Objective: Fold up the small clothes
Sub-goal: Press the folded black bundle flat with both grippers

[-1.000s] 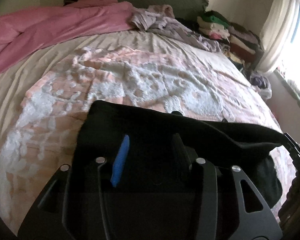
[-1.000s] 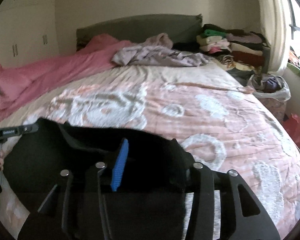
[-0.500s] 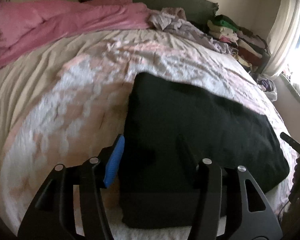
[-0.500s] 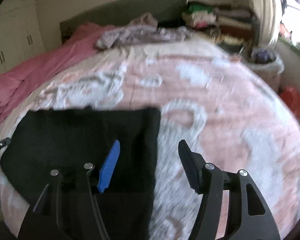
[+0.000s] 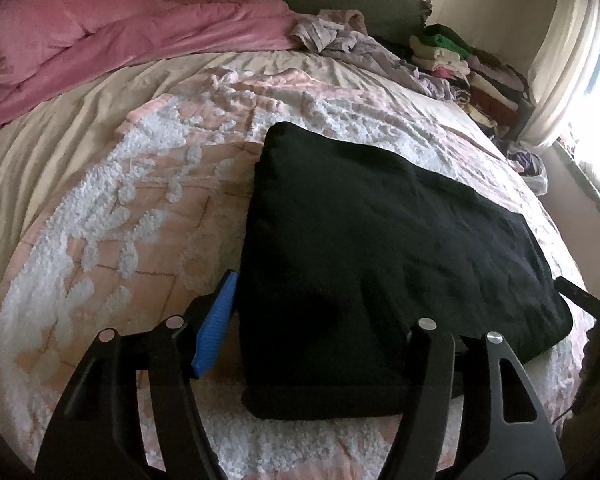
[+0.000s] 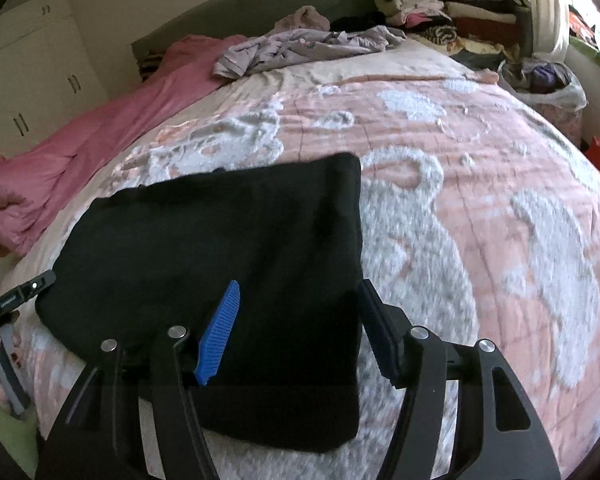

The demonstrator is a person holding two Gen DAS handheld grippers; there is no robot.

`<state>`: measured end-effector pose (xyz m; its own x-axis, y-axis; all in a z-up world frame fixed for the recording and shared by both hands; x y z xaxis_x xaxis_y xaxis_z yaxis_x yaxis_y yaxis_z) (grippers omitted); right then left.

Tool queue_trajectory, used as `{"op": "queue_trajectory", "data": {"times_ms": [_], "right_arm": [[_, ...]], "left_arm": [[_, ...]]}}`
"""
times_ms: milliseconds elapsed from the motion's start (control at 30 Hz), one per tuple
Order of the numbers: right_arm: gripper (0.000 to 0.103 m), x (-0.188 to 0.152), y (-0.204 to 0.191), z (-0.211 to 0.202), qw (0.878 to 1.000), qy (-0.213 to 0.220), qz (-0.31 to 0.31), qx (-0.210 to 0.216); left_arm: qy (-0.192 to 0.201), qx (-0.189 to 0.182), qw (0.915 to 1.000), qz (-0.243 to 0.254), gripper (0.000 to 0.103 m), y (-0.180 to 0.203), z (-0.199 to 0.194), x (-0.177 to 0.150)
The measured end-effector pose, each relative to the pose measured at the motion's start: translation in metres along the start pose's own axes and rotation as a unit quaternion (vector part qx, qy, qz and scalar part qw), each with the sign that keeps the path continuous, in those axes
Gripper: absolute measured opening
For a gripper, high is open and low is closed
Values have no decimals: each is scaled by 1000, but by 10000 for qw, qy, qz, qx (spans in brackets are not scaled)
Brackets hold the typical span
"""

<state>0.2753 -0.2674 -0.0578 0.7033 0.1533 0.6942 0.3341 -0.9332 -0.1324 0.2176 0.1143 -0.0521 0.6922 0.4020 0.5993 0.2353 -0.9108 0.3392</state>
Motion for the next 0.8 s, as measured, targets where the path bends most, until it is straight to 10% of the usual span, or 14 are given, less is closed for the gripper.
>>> {"op": "queue_trajectory", "data": {"times_ms": [633,800], "right_arm": [[50,-18,3,0,9990,-103,319,300],[37,-21,5,3,9985,-132,405,349]], "left_arm": [[-214,8,9998,-4,56,-1,2,-13],[-298,-179,9993,-128,41,-3,3,-16]]}}
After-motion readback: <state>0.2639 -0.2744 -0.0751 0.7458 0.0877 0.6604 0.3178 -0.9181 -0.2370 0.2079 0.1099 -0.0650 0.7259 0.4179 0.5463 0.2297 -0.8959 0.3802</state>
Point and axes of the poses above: each gripper's, at about its wrist camera, not at the fingertips, and z roughly the way its jaws point, y to its right, x to its top, the point moved 2 cm from there along z, roughly the way its jaws point, and after that the axes turned 10 degrees about -z, right-handed, at the moved point
